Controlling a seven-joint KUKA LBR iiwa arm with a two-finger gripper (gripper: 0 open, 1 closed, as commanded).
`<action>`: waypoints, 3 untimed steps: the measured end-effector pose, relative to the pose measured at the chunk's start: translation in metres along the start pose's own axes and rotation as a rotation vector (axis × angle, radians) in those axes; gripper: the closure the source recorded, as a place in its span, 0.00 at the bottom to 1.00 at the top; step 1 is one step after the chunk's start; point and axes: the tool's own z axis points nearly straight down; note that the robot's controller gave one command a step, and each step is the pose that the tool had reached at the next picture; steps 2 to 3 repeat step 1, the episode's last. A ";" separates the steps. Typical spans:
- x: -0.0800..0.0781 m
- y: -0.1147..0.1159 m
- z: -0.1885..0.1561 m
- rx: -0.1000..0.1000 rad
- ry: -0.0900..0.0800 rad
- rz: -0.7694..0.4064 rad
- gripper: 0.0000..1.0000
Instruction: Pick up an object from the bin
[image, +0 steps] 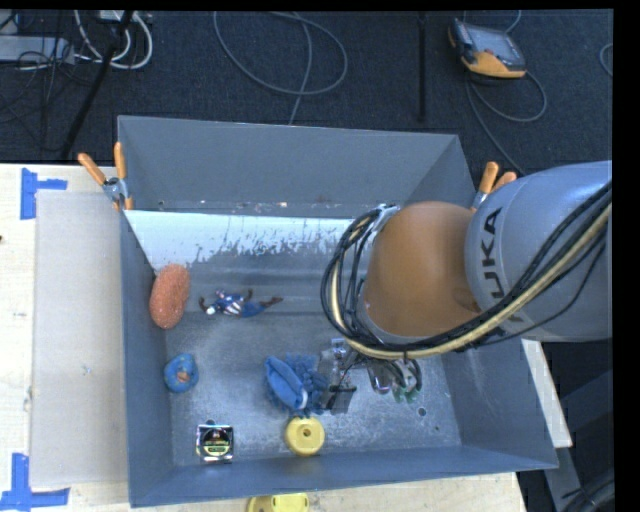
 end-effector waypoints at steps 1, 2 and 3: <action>-0.036 -0.002 -0.064 -0.001 0.000 -0.008 1.00; -0.036 -0.002 -0.064 -0.001 0.000 -0.008 1.00; -0.036 -0.002 -0.064 -0.001 0.000 -0.008 1.00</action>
Offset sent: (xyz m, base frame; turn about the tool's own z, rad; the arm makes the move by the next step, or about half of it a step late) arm -0.0032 0.0154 0.1259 0.0187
